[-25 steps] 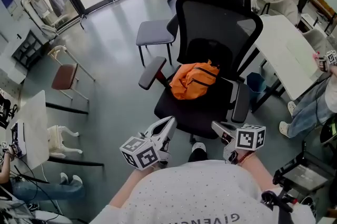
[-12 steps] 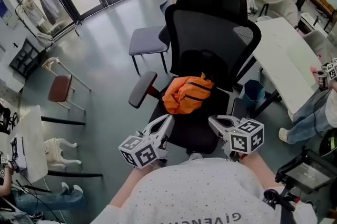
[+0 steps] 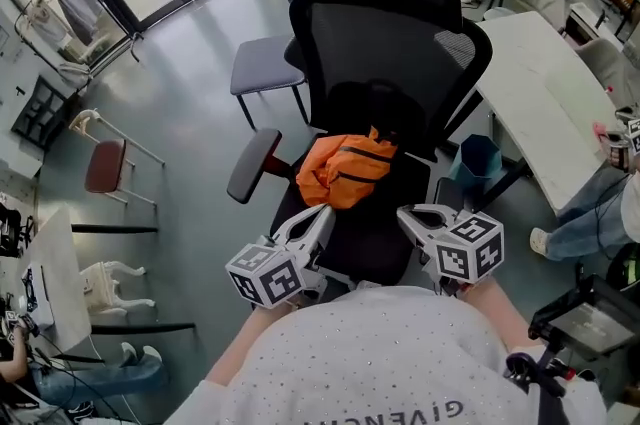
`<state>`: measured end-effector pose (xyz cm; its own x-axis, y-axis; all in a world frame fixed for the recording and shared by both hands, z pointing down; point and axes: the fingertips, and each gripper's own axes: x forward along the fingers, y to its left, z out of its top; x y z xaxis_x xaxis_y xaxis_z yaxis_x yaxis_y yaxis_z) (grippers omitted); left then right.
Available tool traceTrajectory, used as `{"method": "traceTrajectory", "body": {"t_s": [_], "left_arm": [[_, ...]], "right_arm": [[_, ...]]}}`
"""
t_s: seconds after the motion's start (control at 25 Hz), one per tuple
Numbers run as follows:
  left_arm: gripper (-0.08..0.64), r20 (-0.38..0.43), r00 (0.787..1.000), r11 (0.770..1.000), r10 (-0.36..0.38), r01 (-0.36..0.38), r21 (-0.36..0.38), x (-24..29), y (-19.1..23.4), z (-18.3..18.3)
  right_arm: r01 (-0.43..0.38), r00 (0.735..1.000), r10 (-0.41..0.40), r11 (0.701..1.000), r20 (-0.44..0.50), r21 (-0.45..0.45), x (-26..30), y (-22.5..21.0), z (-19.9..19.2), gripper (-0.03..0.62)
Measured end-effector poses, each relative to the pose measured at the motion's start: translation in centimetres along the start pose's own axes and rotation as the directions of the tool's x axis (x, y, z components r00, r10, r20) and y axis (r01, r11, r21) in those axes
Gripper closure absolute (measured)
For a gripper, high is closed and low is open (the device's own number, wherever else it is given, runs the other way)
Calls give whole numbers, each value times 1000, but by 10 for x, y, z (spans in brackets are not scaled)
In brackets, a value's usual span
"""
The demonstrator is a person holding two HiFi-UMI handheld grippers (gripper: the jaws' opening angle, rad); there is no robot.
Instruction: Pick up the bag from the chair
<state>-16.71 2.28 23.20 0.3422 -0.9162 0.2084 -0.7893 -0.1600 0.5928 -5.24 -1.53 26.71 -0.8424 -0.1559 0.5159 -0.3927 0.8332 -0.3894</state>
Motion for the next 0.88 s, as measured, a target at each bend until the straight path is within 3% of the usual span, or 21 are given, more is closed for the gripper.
{"method": "traceTrajectory", "body": {"t_s": [0.16,0.32,0.48,0.72,0.88], "left_arm": [[558,-43,999,1000,24,-24,0,-2,1,-8],[558,-58,998,999,32,-34,-40,4,4,-14],[558,-115,992,997,46,-53,-63,14,17,-24],[558,-233,969,992,77,-98,-80,33,54,-44],[558,-301,951,996,71,-85,-32,70,84,-51]], "right_arm": [[14,1000,-14,998,3,55,-1,-7,-7,588],[24,1000,-24,985,2,172,3,-31,-24,588],[26,998,-42,954,48,298,12,-56,-23,588],[75,993,-104,908,47,413,34,-91,-46,588],[111,987,-155,873,53,474,58,-124,-53,588]]}}
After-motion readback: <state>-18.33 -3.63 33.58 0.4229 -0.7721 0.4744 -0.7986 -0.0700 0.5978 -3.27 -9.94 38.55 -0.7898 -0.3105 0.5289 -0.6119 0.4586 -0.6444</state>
